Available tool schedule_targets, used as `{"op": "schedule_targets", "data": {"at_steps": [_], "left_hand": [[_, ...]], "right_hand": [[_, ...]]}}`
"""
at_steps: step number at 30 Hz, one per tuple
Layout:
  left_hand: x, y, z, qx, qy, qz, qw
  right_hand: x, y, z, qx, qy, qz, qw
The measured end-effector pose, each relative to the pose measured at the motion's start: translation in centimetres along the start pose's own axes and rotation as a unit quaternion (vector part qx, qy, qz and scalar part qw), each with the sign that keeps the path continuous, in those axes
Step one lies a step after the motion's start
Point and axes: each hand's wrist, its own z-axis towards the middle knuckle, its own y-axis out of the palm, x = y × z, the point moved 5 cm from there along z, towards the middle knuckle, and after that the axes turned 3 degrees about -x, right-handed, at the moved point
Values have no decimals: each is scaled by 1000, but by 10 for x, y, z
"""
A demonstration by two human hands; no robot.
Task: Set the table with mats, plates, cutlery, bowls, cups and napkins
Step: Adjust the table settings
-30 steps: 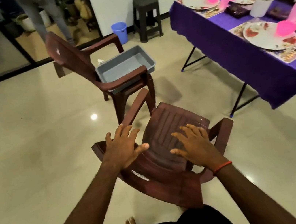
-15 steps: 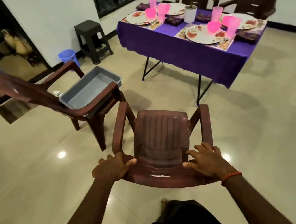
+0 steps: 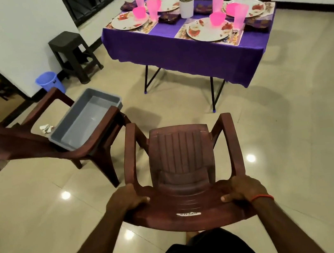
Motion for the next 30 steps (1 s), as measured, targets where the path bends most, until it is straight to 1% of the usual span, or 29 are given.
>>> {"op": "schedule_targets", "data": {"at_steps": [4, 6, 11, 15, 21, 26, 30], "left_hand": [[5, -56, 13, 11, 0, 4, 1000], [6, -79, 24, 22, 14, -1, 1000], [21, -116, 50, 45, 43, 0, 998], [38, -134, 78, 42, 68, 5, 997], [68, -198, 129, 39, 122, 49, 991], [84, -244, 184, 24, 165, 64, 984], [85, -246, 268, 32, 200, 81, 976]], "right_hand": [[-32, -36, -7, 32, 48, 80, 995], [-42, -50, -3, 33, 55, 101, 993], [-51, -65, 12, 53, 82, 140, 985], [-54, -76, 20, 70, 106, 161, 979], [-72, -112, 44, 93, 150, 208, 962], [-93, -138, 69, 133, 184, 234, 945], [-94, -149, 77, 162, 226, 254, 926]]}}
